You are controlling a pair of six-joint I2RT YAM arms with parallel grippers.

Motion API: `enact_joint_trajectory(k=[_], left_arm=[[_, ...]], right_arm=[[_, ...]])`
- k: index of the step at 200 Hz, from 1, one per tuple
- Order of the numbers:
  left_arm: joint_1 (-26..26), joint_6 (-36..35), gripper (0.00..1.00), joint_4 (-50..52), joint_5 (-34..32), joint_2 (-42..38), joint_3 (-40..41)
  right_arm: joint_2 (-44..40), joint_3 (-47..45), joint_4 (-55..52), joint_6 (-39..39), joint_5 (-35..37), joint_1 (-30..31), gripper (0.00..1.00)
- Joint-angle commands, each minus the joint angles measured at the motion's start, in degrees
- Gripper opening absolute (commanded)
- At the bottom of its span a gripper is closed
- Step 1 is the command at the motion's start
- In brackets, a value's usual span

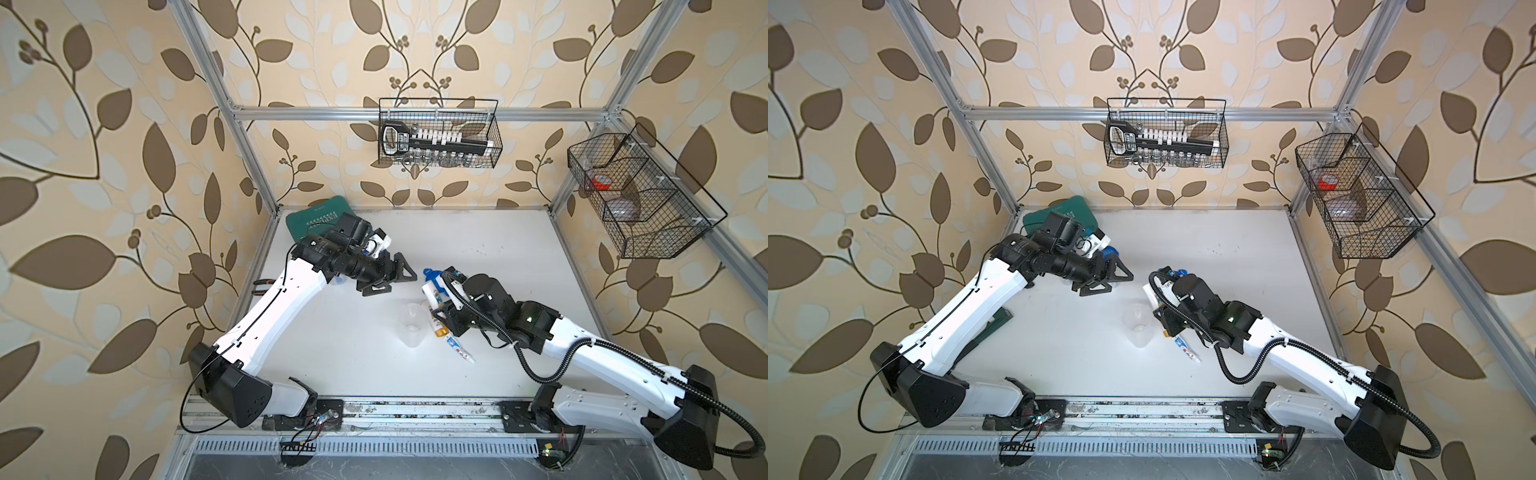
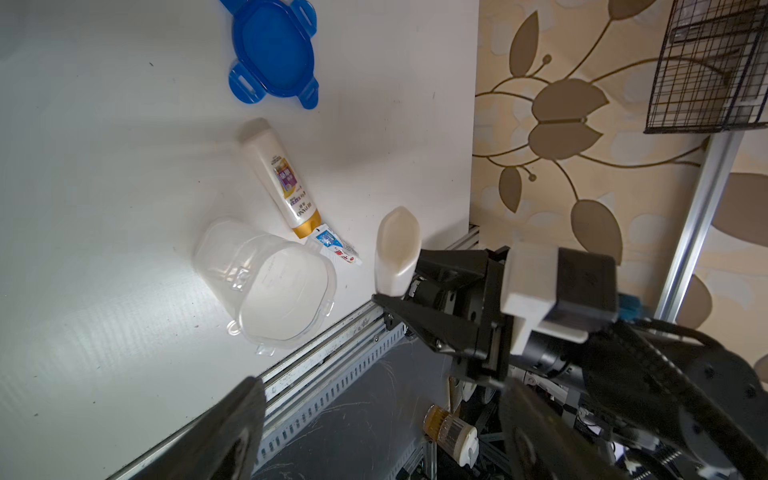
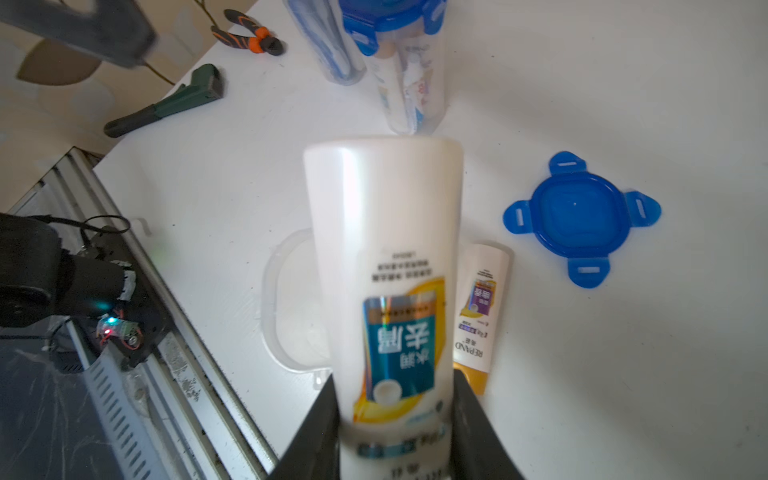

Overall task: Pack away toiletry kits
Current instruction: Pick up the toiletry item from the center of the board.

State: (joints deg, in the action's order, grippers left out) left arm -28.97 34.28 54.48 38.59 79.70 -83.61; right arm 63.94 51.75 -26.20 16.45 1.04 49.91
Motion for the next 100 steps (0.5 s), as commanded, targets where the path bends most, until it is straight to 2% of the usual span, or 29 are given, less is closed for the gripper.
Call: enact_joint_trajectory(k=[1, 38, 82, 100], left_arm=[[-2.0, 1.8, 0.87, -1.8, 0.7, 0.2, -0.3], [-2.5, 2.3, 0.81, -1.9, 0.6, 0.6, 1.0], [-2.5, 2.9, 0.59, -2.7, 1.5, -0.7, 4.5], [-2.5, 3.9, 0.46, -4.1, 2.4, -1.4, 6.4]], right_arm=[[1.2, 3.5, 2.4, 0.5, 2.4, 3.3, 0.19], [3.5, 6.5, 4.6, 0.9, 3.2, 7.3, 0.20], [4.3, 7.9, 4.7, 0.3, 3.8, 8.2, 0.21], [4.5, 8.8, 4.2, -0.6, 3.9, 8.2, 0.21]])
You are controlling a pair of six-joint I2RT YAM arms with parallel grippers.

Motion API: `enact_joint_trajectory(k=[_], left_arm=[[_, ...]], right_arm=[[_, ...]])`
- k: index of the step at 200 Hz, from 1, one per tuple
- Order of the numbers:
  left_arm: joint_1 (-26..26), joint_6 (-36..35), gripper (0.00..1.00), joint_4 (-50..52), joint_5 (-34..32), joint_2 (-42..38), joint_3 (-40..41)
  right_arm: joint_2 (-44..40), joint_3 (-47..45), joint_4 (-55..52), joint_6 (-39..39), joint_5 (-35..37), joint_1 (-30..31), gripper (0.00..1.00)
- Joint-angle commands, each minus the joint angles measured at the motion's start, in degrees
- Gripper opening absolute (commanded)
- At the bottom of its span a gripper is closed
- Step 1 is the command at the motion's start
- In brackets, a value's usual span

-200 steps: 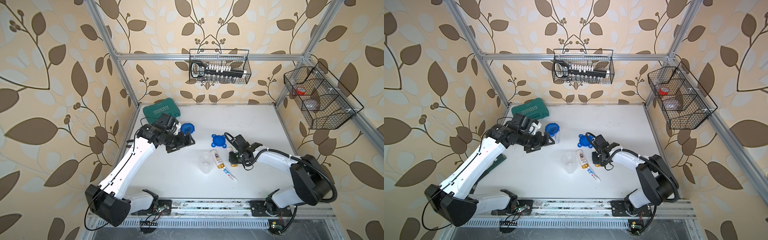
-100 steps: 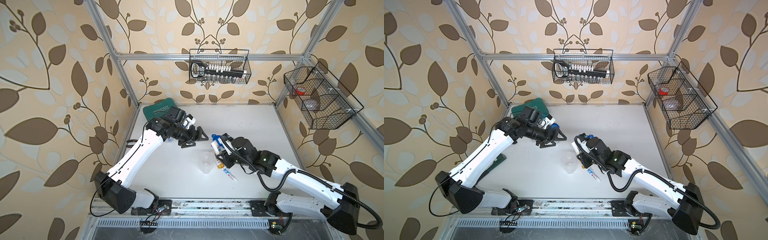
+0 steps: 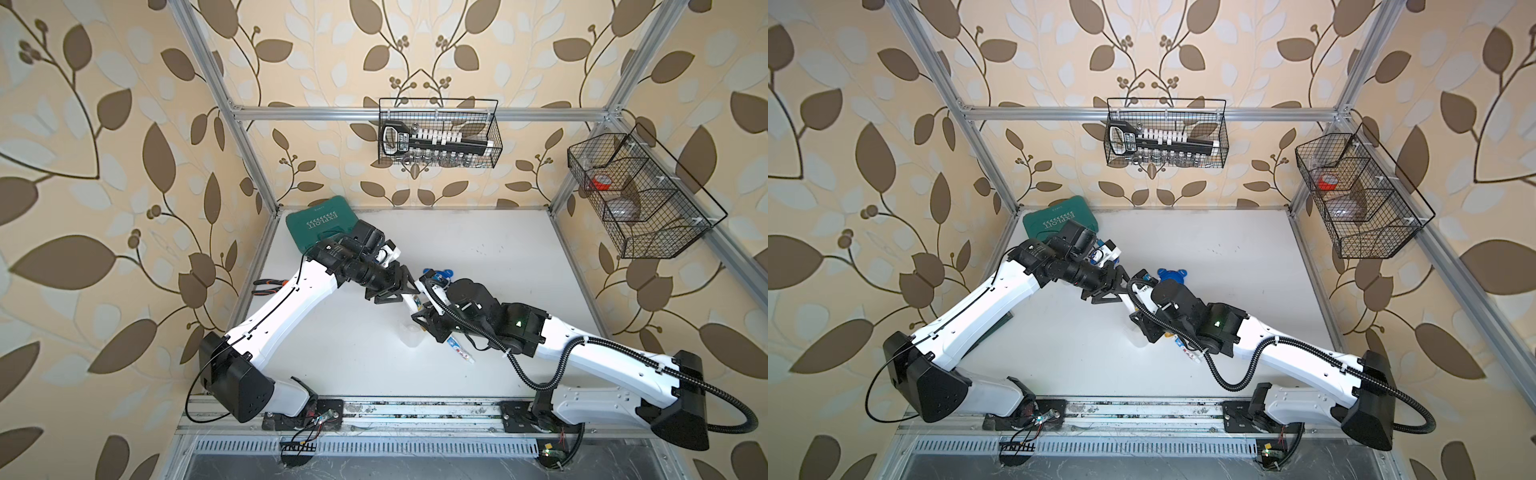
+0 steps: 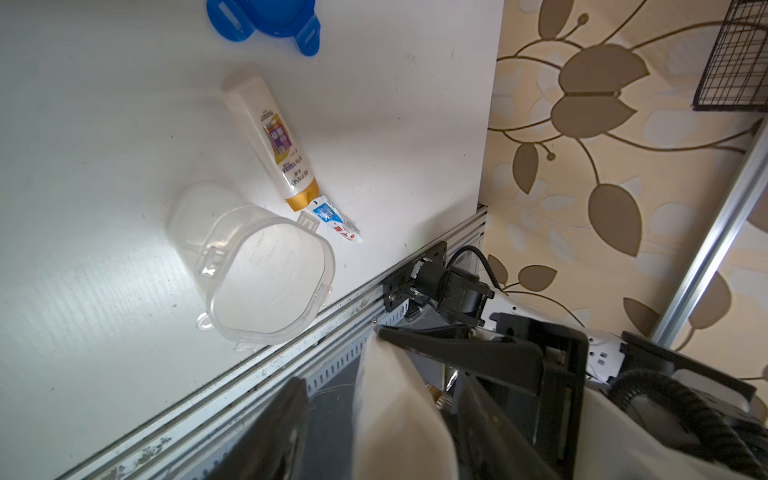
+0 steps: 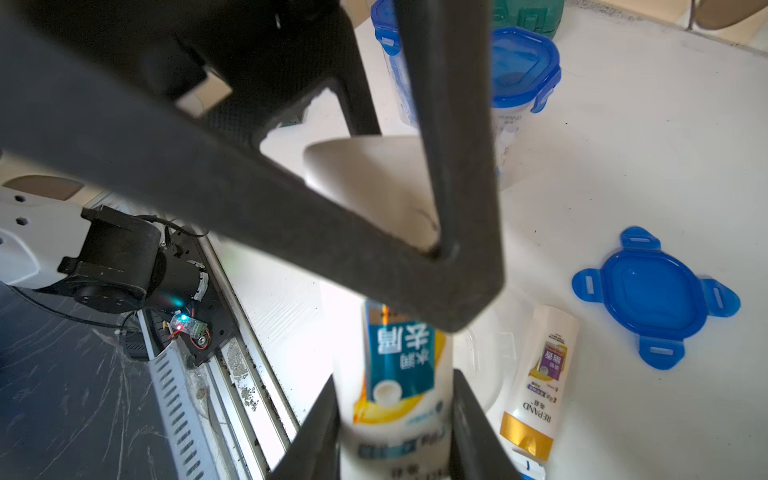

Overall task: Pack away toiletry kits
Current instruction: Pick up the toiletry item from the center of the board.

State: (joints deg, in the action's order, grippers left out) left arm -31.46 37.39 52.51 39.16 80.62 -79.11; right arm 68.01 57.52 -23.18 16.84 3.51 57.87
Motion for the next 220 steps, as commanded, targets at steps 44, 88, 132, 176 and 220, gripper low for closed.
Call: enact_joint_trajectory(k=[44, 88, 132, 176, 220], left_arm=[[0.2, 0.7, 0.06, -3.2, 2.2, -3.4, 2.0], [3.2, 0.0, 0.00, -6.8, 2.9, -7.4, 4.5], [3.8, 5.5, 0.00, -20.4, 6.3, -11.8, 7.8], [3.8, 11.2, 0.00, -32.4, 8.2, -13.0, 10.0], [3.8, 13.1, 0.00, -34.8, 7.7, -14.0, 11.3]], right_arm=[[-0.2, 4.0, 0.6, -0.8, 2.0, 0.3, 0.30], [-7.3, 1.7, -0.2, 12.2, -0.5, -3.0, 0.95], [-18.1, -15.0, 19.7, 38.8, -26.9, -22.3, 0.98], [-12.4, -15.3, 32.7, 41.9, -41.5, -22.5, 0.96], [-9.3, -14.8, 40.6, 44.6, -43.7, -21.8, 0.82]])
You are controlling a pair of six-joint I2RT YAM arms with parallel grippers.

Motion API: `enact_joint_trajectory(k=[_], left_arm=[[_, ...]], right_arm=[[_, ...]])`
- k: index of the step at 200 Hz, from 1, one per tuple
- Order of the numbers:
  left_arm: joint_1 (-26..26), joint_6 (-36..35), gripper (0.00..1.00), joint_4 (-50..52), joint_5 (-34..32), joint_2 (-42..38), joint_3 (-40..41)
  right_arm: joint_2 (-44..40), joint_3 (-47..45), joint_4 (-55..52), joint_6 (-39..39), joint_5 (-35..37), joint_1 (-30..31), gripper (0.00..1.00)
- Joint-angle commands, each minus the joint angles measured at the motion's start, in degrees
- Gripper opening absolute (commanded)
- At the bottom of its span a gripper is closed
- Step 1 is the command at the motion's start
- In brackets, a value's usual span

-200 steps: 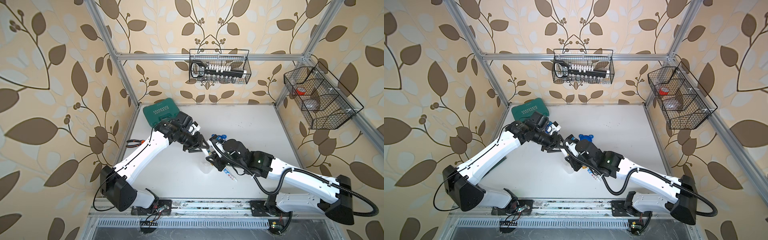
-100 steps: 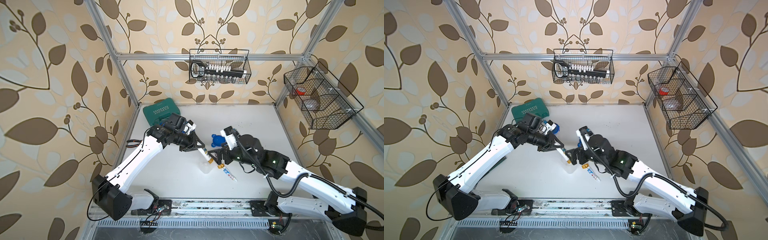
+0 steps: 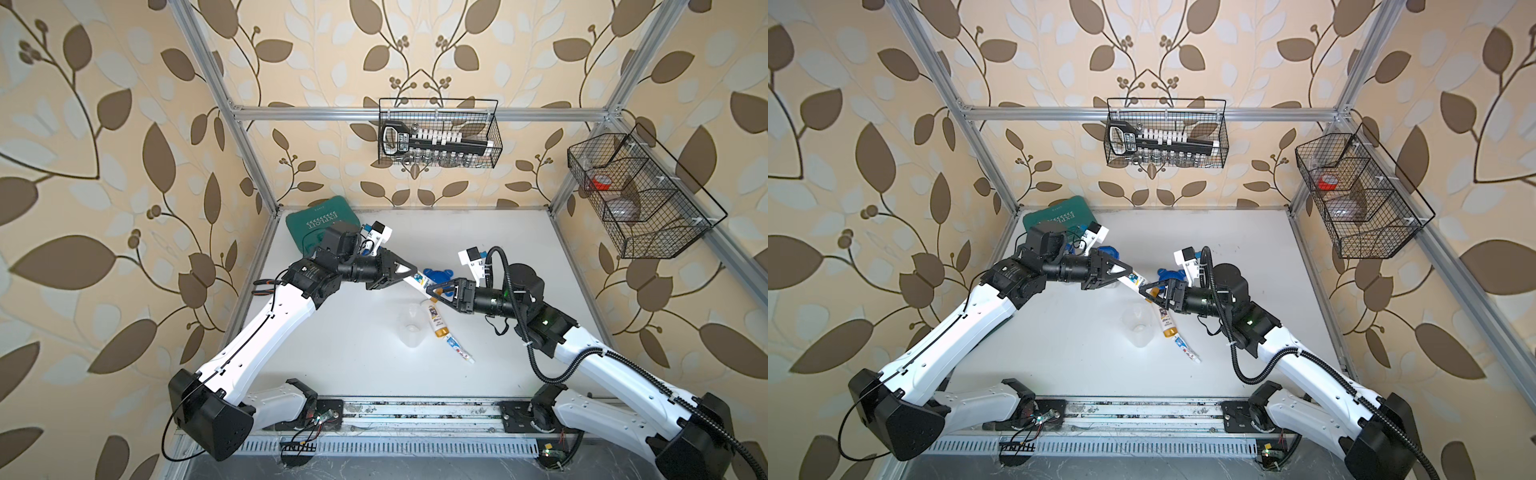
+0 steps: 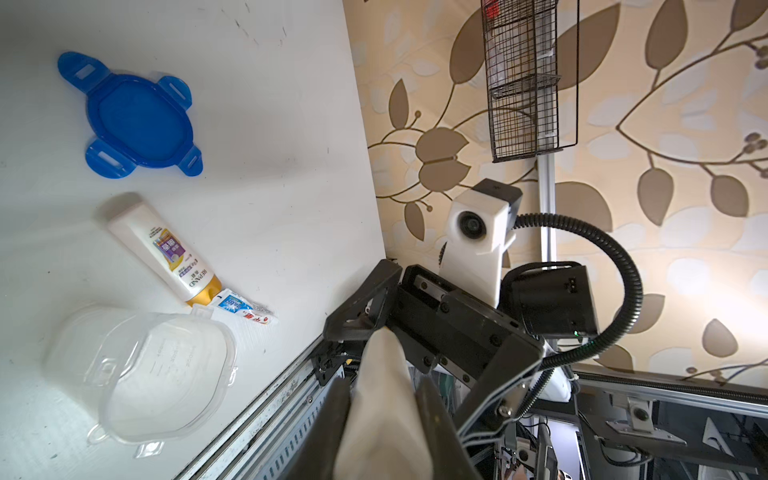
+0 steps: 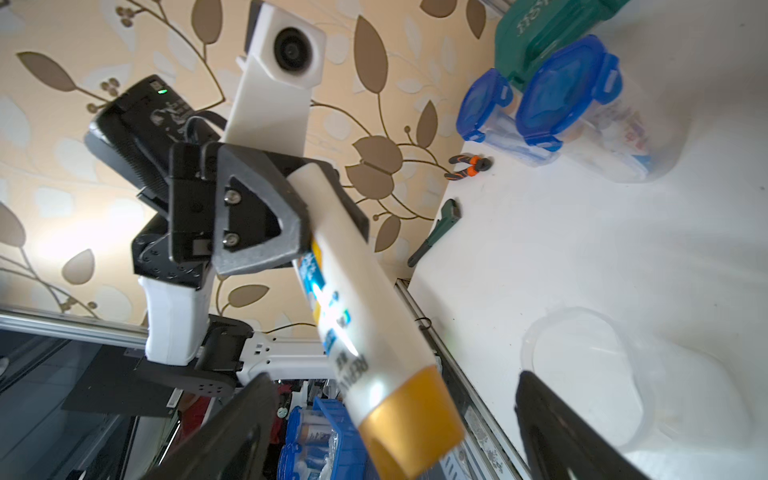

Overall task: Pack away toiletry kits
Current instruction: Pick up the toiletry item from the center of the board.

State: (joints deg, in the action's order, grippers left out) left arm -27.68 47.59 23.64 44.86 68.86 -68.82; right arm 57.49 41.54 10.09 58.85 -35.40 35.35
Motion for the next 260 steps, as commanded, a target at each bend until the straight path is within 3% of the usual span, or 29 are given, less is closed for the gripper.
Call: enact_joint_trajectory(k=[1, 21, 34, 88, 122, 160, 174, 195, 209, 234, 260], left_arm=[[0.0, 3.0, 0.00, -6.1, 2.0, -2.3, 1.1], [0.0, 4.9, 0.00, -9.1, 2.5, -2.9, 2.6], [0.0, 5.5, 0.00, -10.0, 2.4, -3.5, 3.3], [0.0, 6.0, 0.00, -11.8, 3.9, -5.1, 4.7], [0.0, 6.5, 0.00, -13.0, 4.1, -4.9, 5.6], [0.0, 5.8, 0.00, -12.3, 4.1, -4.8, 6.2], [0.0, 3.9, 0.18, -9.3, 3.5, -5.1, 5.8], [0.9, -1.5, 0.77, -0.2, 0.3, -6.3, 3.9], [2.9, -4.2, 0.97, 5.4, -2.1, -7.3, 2.8], [7.7, -7.7, 0.99, 15.2, -11.1, -9.2, 1.5], [8.3, -9.9, 0.99, 19.8, -20.8, -11.3, -0.2]], right_arm=[[1.2, 1.2, 7.3, 2.6, -4.9, 0.7, 0.82], [1.9, 1.0, 8.3, 2.8, -5.3, 0.8, 0.57], [2.1, 0.5, 10.0, 3.9, -5.2, 0.7, 0.48], [1.8, -0.1, 18.6, 9.5, -3.8, 0.8, 0.44], [1.3, 0.0, 19.3, 10.5, -3.7, 0.8, 0.26], [0.9, 1.1, 18.2, 10.1, -3.6, 0.6, 0.15], [0.7, 1.9, 14.7, 9.5, -3.7, 0.0, 0.12], [0.3, 6.4, -2.7, 2.3, -3.3, -0.8, 0.11], [0.5, 10.8, -17.1, -4.9, -0.4, -0.8, 0.10], [3.9, 20.1, -40.1, -16.2, 5.0, -0.5, 0.07], [10.9, 30.7, -58.1, -24.2, 13.9, 4.0, 0.06]])
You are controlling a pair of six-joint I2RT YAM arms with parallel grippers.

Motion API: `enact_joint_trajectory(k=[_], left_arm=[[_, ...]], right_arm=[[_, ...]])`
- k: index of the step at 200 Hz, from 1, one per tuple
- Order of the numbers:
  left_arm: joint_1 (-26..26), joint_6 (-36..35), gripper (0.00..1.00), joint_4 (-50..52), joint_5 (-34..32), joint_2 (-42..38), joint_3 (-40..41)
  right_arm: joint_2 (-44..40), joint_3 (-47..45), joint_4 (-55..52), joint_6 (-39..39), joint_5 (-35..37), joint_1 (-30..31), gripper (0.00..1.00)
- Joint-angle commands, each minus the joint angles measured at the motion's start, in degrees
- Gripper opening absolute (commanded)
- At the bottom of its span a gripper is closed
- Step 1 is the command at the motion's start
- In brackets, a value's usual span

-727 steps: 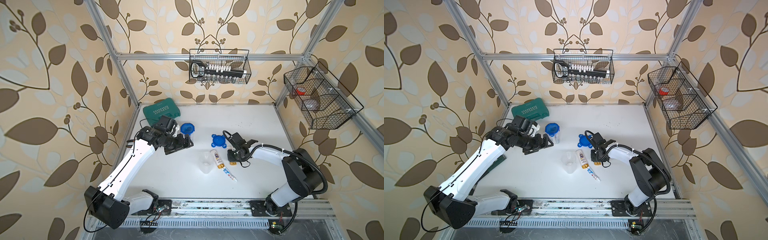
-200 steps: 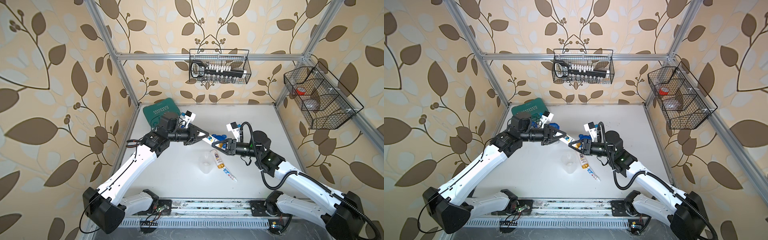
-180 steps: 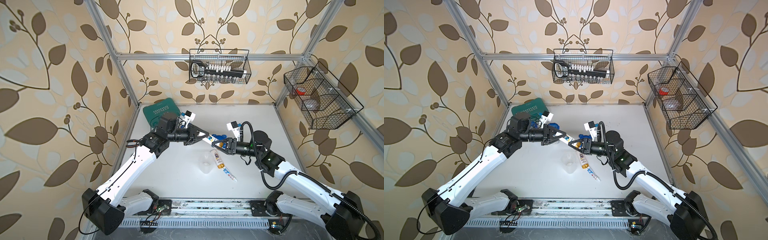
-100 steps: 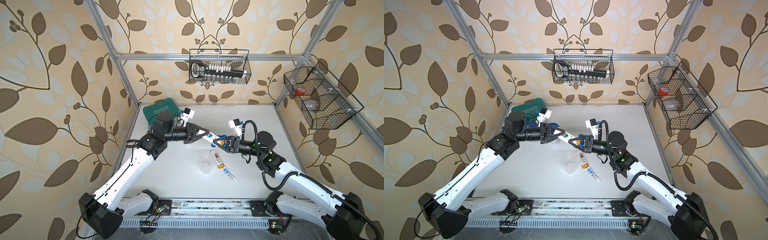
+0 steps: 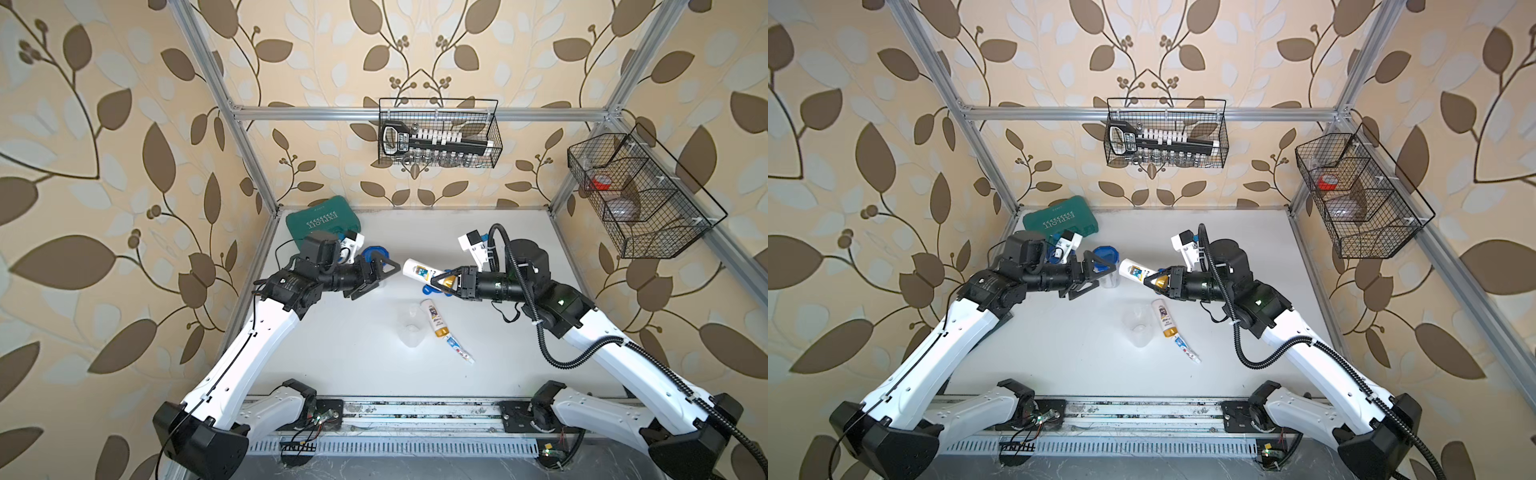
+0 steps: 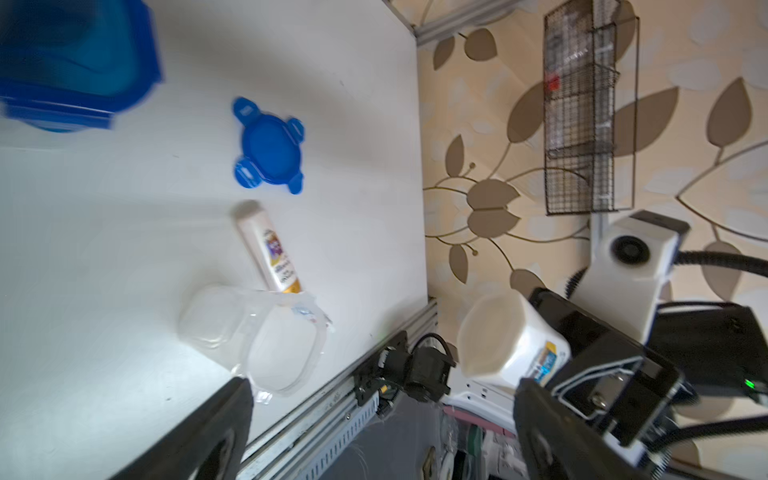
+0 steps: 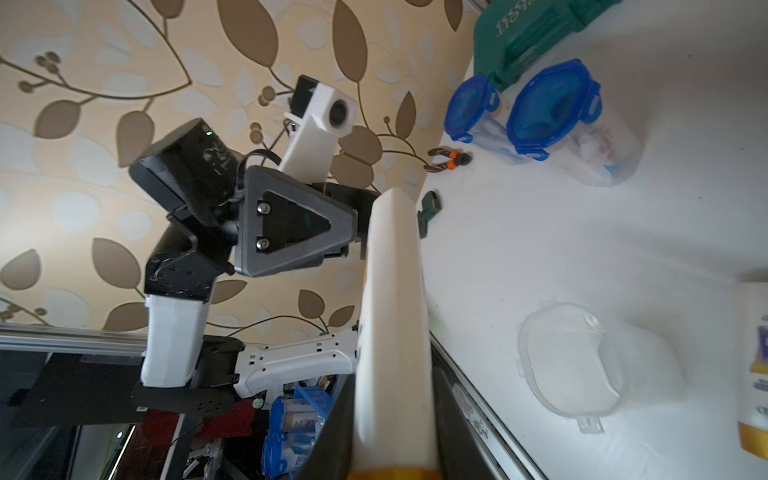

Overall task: Pack away toiletry kits
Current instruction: Pick up the toiletry item from the center of the board, then place the toiletry item into the container.

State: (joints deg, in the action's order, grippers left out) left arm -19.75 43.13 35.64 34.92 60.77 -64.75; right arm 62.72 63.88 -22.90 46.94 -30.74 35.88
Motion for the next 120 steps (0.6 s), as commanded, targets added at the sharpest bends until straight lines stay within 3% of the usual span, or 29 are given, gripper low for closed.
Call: enact_joint_trajectory(k=[1, 24, 45, 120], left_arm=[[0.3, -5.5, 0.99, 8.0, -11.1, -3.2, -4.3], [0.4, -7.5, 0.99, 10.4, -14.1, -3.1, -5.2], [0.4, -9.5, 0.99, 11.1, -15.9, -4.1, -4.6], [0.3, -12.4, 0.99, 11.9, -16.4, -3.6, -5.3]], right_arm=[[5.9, 8.8, -25.5, -12.6, 9.7, 4.1, 0.06], [15.4, 20.3, -38.6, -16.9, 19.0, 12.7, 0.04], [21.2, 25.2, -43.6, -17.1, 24.2, 17.1, 0.04], [24.6, 27.6, -46.2, -15.5, 30.6, 19.5, 0.01]])
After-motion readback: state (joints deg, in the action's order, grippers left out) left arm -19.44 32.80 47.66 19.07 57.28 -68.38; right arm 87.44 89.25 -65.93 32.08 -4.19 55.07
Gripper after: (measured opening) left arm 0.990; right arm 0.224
